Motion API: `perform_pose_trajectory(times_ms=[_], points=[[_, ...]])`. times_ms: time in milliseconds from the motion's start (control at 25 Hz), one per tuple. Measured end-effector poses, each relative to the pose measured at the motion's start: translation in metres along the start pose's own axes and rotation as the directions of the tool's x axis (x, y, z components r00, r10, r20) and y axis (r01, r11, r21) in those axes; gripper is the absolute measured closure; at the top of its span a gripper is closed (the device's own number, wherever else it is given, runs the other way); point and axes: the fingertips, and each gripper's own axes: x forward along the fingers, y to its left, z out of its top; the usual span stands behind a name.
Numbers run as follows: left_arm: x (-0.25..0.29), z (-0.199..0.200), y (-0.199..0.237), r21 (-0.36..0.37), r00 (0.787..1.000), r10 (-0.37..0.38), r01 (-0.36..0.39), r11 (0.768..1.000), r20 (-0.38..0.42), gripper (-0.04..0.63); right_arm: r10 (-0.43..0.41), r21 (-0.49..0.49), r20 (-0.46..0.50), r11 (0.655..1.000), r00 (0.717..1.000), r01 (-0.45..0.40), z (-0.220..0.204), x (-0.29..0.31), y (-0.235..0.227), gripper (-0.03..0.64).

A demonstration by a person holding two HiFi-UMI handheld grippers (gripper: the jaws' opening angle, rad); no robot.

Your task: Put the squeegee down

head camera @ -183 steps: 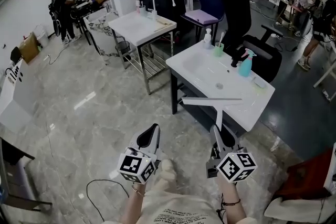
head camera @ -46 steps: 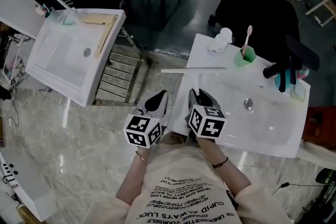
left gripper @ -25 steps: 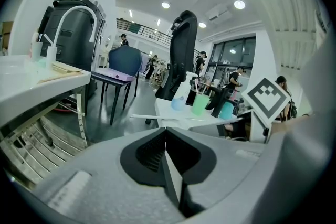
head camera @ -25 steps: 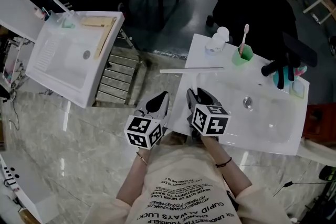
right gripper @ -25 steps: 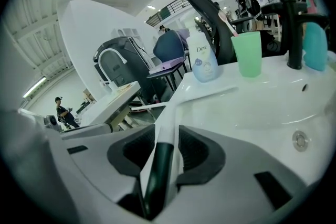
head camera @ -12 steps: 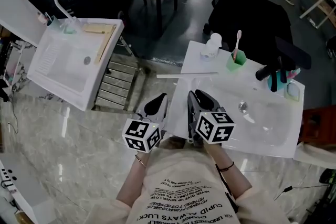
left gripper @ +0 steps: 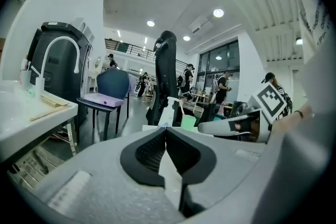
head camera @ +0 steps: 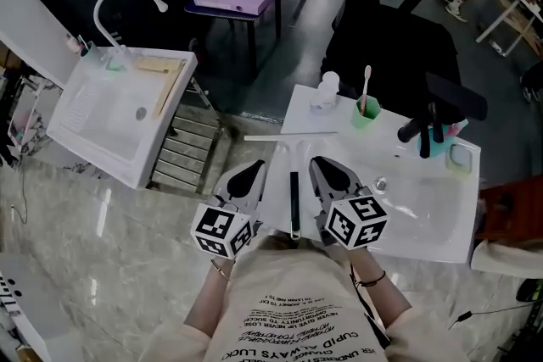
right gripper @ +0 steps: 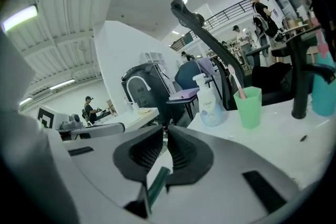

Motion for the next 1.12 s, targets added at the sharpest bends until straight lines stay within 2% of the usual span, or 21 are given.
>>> perform_pose_trajectory(times_ms=[560, 1120], points=[[-0.017, 0.027, -0.009, 0.032, 0.994, 0.059, -0.062, 0.998, 0.088, 0.573, 0.008, -0.025, 0.126, 1.000, 0.992, -0.005, 0.044, -0.038, -0.023, 0.612], [-0.033, 0.029, -0.015, 0.040, 0.986, 0.119, -0.125, 0.991, 0.120, 0.573, -0.004, -0.017, 0.163, 1.000, 0.987, 0.007, 0.047, -0.064, -0.036, 0.612]])
